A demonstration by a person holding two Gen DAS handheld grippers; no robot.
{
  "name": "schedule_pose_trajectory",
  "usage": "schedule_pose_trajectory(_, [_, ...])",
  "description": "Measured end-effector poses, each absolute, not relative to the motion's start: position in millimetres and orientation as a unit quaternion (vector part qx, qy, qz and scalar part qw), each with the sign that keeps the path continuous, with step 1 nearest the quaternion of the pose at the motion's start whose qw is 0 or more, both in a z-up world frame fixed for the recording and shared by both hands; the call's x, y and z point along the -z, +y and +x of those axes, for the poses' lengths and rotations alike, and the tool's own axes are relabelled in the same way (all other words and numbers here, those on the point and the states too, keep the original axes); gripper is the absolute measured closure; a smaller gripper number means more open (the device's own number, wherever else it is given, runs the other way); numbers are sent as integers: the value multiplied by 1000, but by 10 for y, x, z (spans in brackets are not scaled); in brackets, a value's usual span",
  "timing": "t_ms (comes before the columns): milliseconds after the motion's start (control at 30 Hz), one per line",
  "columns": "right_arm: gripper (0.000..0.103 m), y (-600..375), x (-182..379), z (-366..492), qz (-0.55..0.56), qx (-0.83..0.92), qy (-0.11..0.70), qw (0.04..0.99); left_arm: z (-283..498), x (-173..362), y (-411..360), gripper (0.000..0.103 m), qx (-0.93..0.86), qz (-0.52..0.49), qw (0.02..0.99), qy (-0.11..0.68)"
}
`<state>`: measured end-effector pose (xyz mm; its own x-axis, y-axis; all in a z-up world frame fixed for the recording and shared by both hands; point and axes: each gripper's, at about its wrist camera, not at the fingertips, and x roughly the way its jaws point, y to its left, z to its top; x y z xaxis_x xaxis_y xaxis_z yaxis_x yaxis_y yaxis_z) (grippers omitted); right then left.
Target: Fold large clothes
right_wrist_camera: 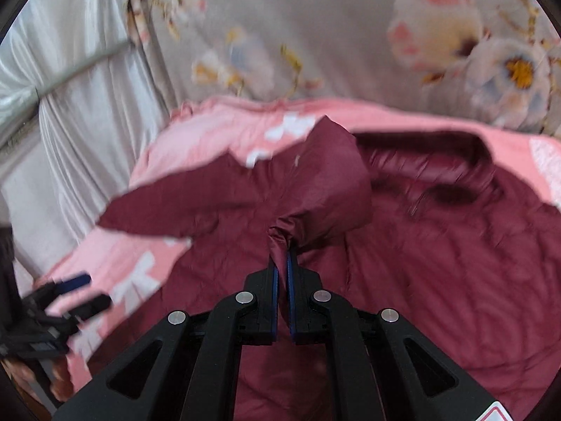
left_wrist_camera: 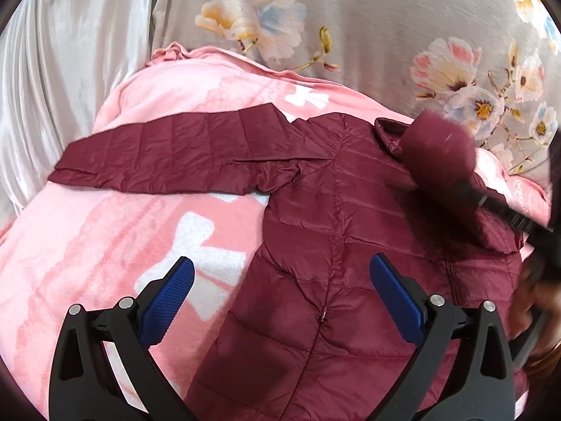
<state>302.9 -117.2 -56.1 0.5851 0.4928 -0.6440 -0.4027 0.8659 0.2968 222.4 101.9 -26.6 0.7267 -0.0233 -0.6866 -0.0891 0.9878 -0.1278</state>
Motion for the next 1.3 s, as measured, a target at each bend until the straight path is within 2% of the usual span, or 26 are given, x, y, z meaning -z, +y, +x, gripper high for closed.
schedule_pose_trajectory(233, [97,-986,1011,2957,34,-262,435,861,2473,318,967,5,34,-104,921,374])
schedule_pose_trajectory(333, [91,-972,1046,2923,34,-263,441,857,2687,371,833,5,68,-114,914,383])
schedule_pose_trajectory(367, [88,-1000,1022,2897,39,-266,439,857,2737,391,790,5,80,-117,912,385])
schedule_pose_trajectory(467, [63,-1141,922,2774,56,-267,427,862,2979,486,634,5,107,-135,899,403])
schedule_pose_trajectory(567, [55,-1372,821,2583,69,-261,415,869,3156,558,513,5,132,-170,881,421])
schedule_pose_trajectory(733, [54,-2170,717,2331,133,-198,402,884,3260,680,412,5,130,-198,863,447])
schedule_pose_trajectory(933, [53,-3409,811,2199,245,-92,391,882,3088,888,633,6,90,-244,844,470])
schedule_pose_trajectory(1033, [53,-3832,944,2281,306,-73,385,868,3067,981,641,11,106,-269,828,481])
schedule_pose_trajectory(1067, [53,-3920,996,2338,322,-69,385,862,3068,985,632,21,109,-267,828,482])
schedule_pose_trajectory(1100, [53,-4008,1062,2421,342,-71,386,853,3093,991,593,35,117,-263,826,484])
schedule_pose_trajectory(1133, [53,-4029,1087,2489,352,-72,387,849,3124,993,554,42,124,-262,823,488])
schedule_pose_trajectory(1200, [53,-4116,1179,2679,377,-72,390,837,3201,988,498,79,131,-260,817,497])
schedule_pose_trajectory(1300, [58,-4090,1199,2903,381,-66,394,834,3280,874,492,97,127,-251,826,488])
